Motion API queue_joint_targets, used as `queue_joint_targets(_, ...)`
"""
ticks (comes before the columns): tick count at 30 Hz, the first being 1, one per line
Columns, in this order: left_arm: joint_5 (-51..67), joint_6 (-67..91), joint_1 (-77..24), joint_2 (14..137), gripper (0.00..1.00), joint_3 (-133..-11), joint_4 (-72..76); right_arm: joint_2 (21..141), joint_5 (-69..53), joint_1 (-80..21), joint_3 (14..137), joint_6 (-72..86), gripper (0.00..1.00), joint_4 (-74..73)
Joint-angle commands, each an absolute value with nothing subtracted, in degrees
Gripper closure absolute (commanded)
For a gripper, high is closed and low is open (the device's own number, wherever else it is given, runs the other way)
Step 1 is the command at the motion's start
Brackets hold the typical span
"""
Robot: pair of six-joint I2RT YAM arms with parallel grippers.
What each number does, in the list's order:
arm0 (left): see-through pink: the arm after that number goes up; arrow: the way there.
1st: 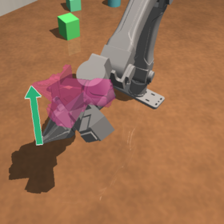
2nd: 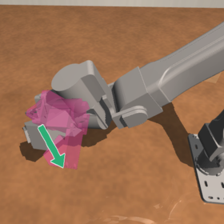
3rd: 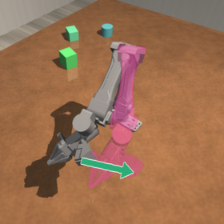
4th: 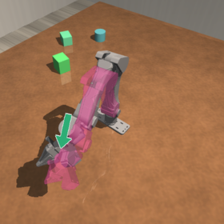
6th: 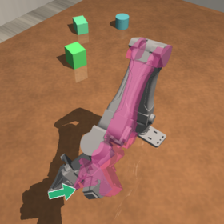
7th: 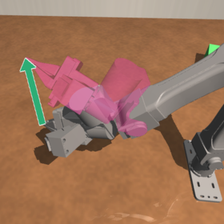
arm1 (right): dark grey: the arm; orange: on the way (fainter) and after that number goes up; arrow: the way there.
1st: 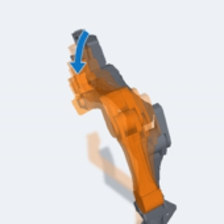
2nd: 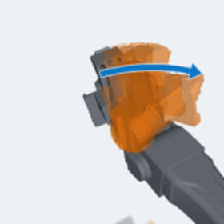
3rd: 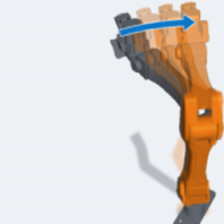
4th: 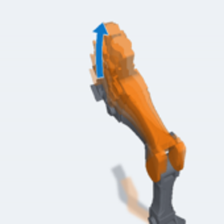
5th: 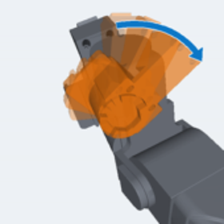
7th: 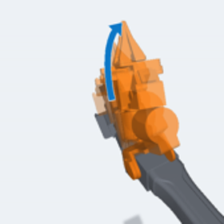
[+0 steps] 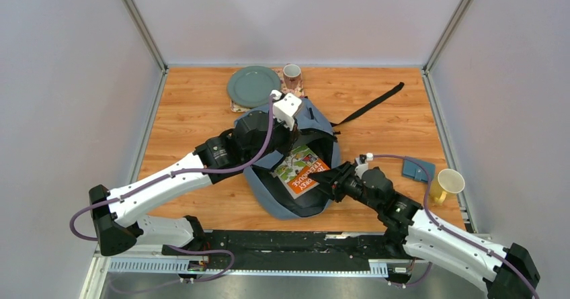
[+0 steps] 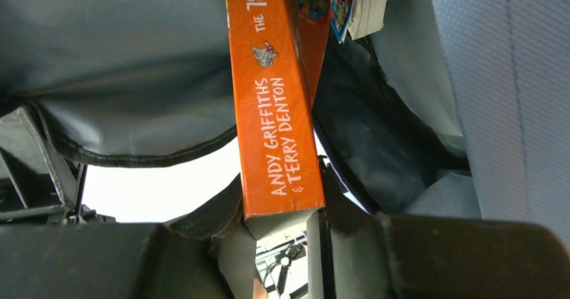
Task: Pack the student bag
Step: Place the book in the student bag.
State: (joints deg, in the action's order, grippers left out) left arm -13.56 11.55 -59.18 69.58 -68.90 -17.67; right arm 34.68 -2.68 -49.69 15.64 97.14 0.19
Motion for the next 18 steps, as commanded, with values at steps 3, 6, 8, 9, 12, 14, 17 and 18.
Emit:
queue_joint_targets(3,-10.2,13.0,-59.4,67.0,1.00,-69.6,-11.5,39.0,-0.6,-49.2,17.1,99.5,1.00,16.9)
queue_joint_targets(6,-9.8,13.4,-59.4,66.8,1.00,-69.3,-11.2,43.1,2.0,-49.1,19.7,98.9,1.00,12.7)
queue_joint_targets(8,-9.7,13.6,-59.4,66.7,1.00,-69.1,-11.1,47.3,3.8,-49.3,21.2,98.2,1.00,13.2)
queue_joint_targets(9,-9.6,13.8,-59.4,66.8,1.00,-69.1,-11.1,49.1,4.1,-49.2,21.9,97.1,1.00,13.8)
queue_joint_targets(12,-9.0,13.9,-59.4,66.4,1.00,-68.9,-11.8,56.6,5.1,-48.8,24.8,95.9,1.00,18.1)
queue_joint_targets(14,-8.5,14.1,-59.4,66.2,1.00,-68.7,-12.1,60.6,5.8,-48.6,26.5,96.1,1.00,22.9)
queue_joint_targets(17,-8.0,14.7,-59.4,65.6,1.00,-68.2,-12.5,67.7,9.0,-48.4,29.6,95.3,1.00,26.4)
queue_joint_targets(18,-7.8,14.8,-59.4,65.5,1.00,-68.0,-12.6,69.3,9.7,-48.3,30.8,95.2,1.00,25.8)
